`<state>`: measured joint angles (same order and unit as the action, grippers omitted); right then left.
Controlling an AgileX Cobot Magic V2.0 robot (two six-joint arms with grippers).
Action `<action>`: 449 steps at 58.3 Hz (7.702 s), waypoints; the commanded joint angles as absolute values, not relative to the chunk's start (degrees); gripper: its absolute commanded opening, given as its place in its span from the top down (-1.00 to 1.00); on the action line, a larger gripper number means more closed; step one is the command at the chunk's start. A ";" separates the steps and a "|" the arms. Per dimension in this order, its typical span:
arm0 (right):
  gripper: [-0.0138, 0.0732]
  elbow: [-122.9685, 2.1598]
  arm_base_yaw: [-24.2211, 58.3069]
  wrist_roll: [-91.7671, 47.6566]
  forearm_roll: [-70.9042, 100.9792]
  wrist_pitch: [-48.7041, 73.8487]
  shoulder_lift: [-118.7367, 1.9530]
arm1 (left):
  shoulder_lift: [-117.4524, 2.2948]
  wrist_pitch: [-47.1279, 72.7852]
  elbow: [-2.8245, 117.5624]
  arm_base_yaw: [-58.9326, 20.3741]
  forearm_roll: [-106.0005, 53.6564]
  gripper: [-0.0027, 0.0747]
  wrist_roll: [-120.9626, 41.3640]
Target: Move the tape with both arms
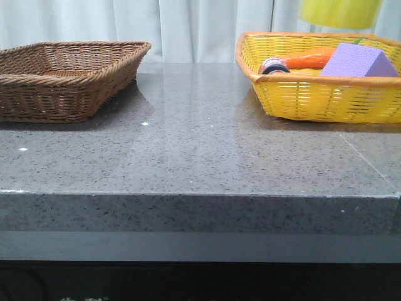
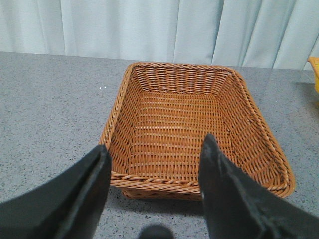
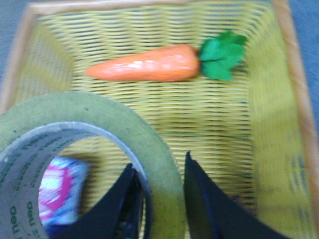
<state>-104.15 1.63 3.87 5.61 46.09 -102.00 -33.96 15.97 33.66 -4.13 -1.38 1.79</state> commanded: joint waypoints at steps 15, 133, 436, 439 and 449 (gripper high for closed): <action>0.51 -92.96 19.34 0.00 7.37 39.66 -89.12 | -34.07 11.37 35.35 -4.08 -1.50 -0.07 2.34; 0.96 -51.60 10.49 1.81 10.28 22.99 -48.71 | -34.07 11.37 35.35 -4.08 -1.50 -0.07 2.34; 0.96 -22.93 9.22 2.30 10.04 4.44 -21.23 | -40.19 14.41 38.45 -8.68 1.27 0.98 8.10; 0.96 -22.93 9.22 2.30 10.04 4.44 -21.23 | -36.36 14.32 34.99 -8.68 1.27 0.98 8.10; 0.96 -22.93 9.22 2.30 10.04 4.44 -21.23 | -27.82 14.47 28.00 -8.68 1.27 0.98 8.10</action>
